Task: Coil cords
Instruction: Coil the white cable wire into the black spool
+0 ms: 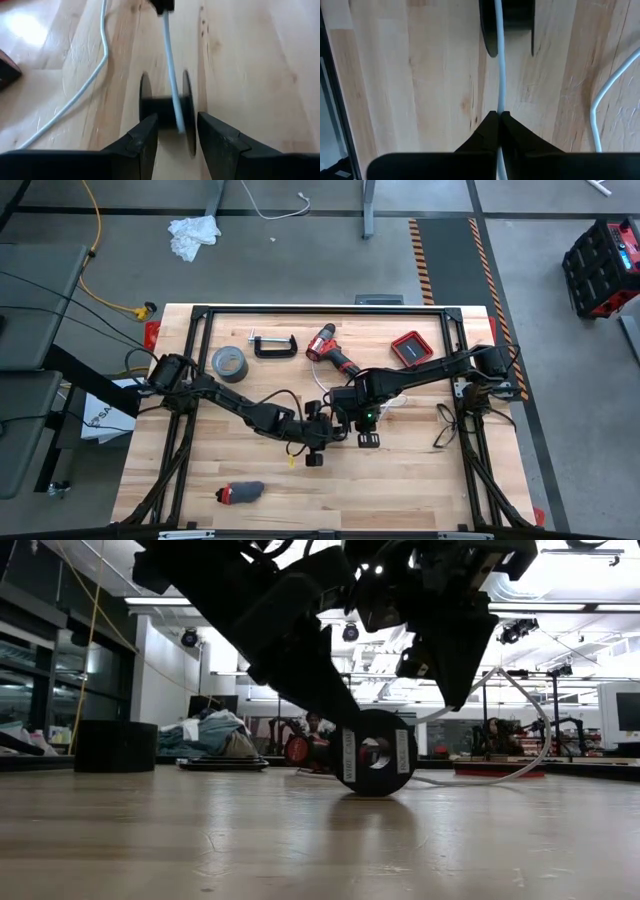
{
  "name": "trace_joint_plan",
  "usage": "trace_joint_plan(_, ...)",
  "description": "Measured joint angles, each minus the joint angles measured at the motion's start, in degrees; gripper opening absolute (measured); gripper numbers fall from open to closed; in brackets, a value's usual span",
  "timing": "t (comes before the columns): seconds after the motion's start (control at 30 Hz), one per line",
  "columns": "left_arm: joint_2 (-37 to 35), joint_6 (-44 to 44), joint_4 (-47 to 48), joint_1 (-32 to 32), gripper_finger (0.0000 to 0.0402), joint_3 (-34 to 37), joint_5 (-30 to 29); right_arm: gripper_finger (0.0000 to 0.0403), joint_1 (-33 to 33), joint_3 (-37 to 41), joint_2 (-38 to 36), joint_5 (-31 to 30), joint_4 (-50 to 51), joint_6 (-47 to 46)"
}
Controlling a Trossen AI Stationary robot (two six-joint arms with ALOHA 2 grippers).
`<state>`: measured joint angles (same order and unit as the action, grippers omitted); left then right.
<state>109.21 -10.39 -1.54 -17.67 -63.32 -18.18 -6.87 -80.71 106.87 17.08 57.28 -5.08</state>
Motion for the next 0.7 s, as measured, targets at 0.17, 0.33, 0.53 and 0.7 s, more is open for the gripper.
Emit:
trace_joint_plan(0.17,0.0,-0.1,0.1,0.0,0.0134,0.0,-0.4,0.0,0.0,0.0,0.0,0.0,-0.1,-0.3)
trace_joint_plan(0.33,0.0,0.0,0.3,0.0,0.0134,0.0,-0.4,0.0,0.0,0.0,0.0,0.0,-0.1,-0.4)
trace_joint_plan(0.53,0.0,0.0,0.5,0.0,0.0134,0.0,-0.1,0.0,0.0,0.0,0.0,0.0,-0.2,-0.4)
trace_joint_plan(0.7,0.7,-0.1,1.0,0.0,0.0134,0.0,1.7,0.0,0.0,0.0,0.0,0.0,-0.1,-0.4)
